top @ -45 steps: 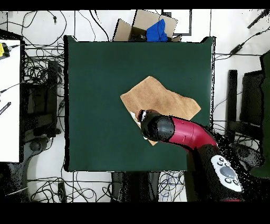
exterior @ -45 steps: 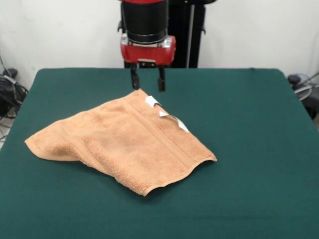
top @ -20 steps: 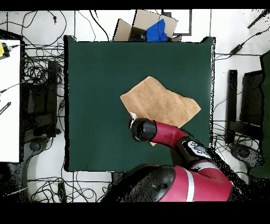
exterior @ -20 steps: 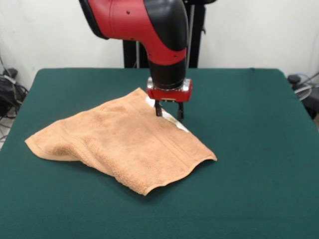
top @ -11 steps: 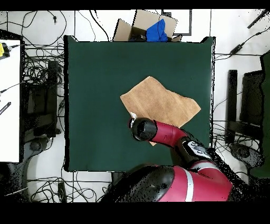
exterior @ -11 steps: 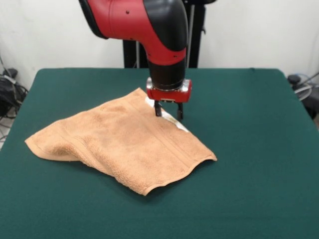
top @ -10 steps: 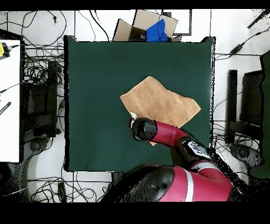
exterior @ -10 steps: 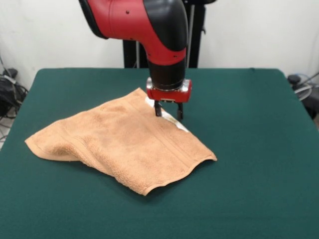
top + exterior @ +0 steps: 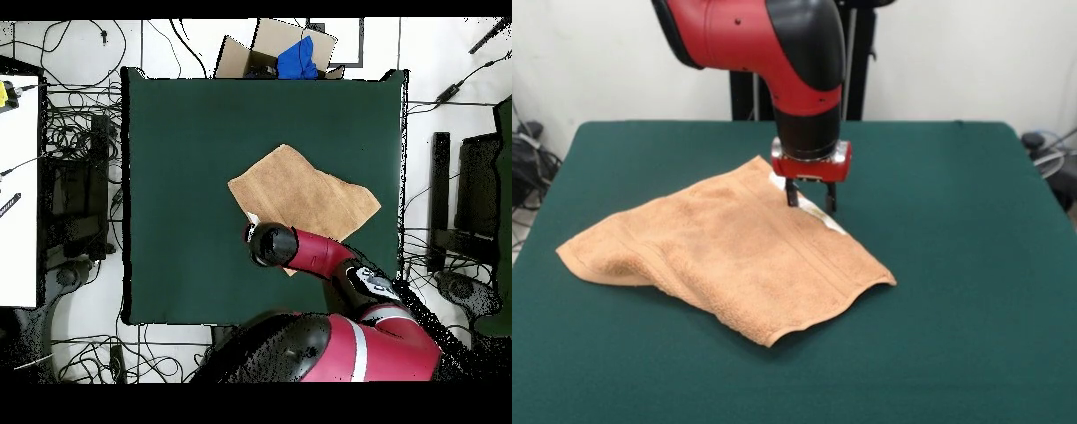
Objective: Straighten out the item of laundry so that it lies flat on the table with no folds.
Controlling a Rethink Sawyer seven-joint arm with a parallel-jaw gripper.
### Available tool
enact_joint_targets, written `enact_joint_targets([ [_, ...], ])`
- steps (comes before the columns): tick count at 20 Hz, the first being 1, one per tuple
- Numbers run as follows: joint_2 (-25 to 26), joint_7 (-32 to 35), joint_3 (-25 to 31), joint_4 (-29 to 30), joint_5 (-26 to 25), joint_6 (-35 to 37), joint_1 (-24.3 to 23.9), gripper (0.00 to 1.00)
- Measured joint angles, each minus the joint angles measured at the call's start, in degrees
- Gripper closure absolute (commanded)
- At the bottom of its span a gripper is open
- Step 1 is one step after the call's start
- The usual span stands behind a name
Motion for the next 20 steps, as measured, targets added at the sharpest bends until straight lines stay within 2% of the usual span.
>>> enact_joint_targets([
  [7, 0.12, 0.0, -0.08, 0.0, 0.75, 0.06, -0.04, 0.0],
  [16, 0.71, 0.0, -0.79, -0.54, 6.5, 2.39, 0.0, 0.0],
  [20, 0.8, 0.01, -1.03, -0.53, 7.41, 2.4, 0.13, 0.0],
])
